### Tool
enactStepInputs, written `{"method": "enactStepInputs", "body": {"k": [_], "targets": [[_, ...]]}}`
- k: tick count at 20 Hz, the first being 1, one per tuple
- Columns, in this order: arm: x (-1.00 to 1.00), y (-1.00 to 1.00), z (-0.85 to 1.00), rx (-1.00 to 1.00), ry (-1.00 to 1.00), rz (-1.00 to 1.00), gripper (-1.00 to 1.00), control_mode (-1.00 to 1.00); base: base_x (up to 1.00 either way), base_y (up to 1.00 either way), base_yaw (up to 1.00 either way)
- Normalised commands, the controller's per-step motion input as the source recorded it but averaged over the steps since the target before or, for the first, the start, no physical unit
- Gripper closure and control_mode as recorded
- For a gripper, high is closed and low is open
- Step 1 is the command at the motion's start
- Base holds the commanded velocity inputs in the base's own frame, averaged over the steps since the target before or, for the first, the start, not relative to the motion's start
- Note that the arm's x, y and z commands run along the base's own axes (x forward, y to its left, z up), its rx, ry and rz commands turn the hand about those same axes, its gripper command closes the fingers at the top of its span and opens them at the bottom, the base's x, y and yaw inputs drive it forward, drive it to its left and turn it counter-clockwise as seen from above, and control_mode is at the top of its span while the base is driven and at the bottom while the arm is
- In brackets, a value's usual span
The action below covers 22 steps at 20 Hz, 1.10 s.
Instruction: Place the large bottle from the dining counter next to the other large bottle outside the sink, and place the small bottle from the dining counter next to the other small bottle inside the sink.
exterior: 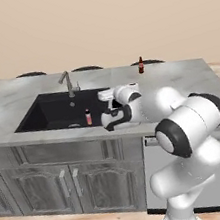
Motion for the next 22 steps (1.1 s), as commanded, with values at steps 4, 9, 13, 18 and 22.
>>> {"method": "enactStepInputs", "body": {"k": [4, 9, 13, 18, 22], "targets": [[-0.06, 0.0, 0.67, -0.04, -0.04, 0.02, -1.0, -1.0, 0.0, 0.0, 0.0], [-0.01, -0.03, 0.11, -0.07, 0.02, 0.03, -1.0, -1.0, 0.0, 0.0, 0.0], [0.0, -0.06, -0.06, -0.04, 0.17, 0.06, -1.0, -1.0, 0.0, 0.0, 0.0], [0.04, -0.09, -0.14, -0.02, 0.35, 0.09, -1.0, -1.0, 0.0, 0.0, 0.0], [0.0, -0.06, -0.01, -0.06, 0.31, 0.1, -1.0, -1.0, 0.0, 0.0, 0.0]]}}
